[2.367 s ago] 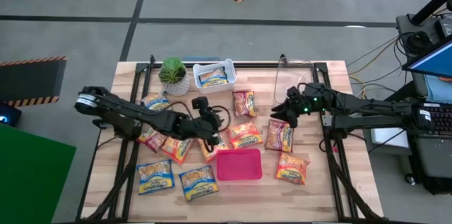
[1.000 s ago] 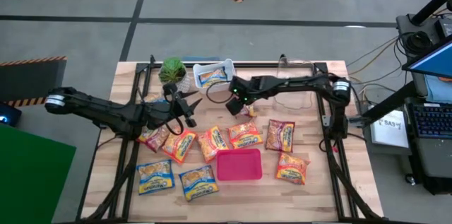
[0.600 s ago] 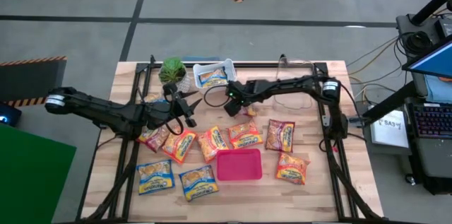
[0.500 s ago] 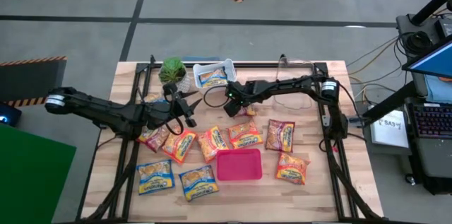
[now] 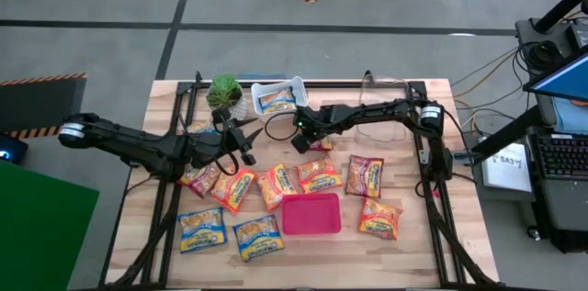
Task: Sort Maruchan noodles
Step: Put the red noodle pack into the transparent bin
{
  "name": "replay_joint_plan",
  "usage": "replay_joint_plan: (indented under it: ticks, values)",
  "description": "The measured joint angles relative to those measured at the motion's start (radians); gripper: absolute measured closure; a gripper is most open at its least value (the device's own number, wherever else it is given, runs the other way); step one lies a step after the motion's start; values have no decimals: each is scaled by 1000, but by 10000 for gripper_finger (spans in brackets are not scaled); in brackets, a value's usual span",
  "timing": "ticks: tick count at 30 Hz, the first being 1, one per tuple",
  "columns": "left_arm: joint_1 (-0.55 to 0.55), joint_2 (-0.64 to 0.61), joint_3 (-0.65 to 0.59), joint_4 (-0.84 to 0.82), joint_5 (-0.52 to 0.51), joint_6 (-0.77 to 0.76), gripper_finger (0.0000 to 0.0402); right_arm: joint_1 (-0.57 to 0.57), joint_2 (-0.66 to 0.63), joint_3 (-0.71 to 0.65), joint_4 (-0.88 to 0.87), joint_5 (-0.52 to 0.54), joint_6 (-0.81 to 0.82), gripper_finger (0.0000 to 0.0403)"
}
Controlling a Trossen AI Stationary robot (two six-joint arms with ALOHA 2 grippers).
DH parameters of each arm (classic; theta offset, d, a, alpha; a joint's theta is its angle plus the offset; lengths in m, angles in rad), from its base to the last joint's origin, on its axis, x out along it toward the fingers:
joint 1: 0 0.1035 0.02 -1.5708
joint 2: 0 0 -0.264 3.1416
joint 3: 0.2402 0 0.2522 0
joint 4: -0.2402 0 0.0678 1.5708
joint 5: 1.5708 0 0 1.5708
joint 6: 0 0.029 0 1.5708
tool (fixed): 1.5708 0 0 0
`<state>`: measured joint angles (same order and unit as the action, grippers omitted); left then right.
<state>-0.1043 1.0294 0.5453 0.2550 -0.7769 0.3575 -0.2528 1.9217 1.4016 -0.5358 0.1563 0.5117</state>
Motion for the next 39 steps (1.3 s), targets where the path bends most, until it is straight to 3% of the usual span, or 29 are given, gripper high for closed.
replay_joint_plan:
  ticks: [11, 18, 29, 35, 39]
  values:
    - [0, 0, 0, 8, 0, 0, 270, 26, -168, 0, -11, 1, -60, 390]
    - [0, 0, 0, 14, 0, 0, 270, 19, -348, 0, -105, 11, -105, 390]
    - [0, 0, 0, 24, 0, 0, 270, -96, -628, -1, -411, 210, -44, 390]
    - [0, 0, 0, 35, 0, 4, 270, -215, -642, -45, -581, 457, 54, 390]
    - [0, 0, 0, 43, 0, 5, 270, -283, -614, -124, -518, 502, 66, 390]
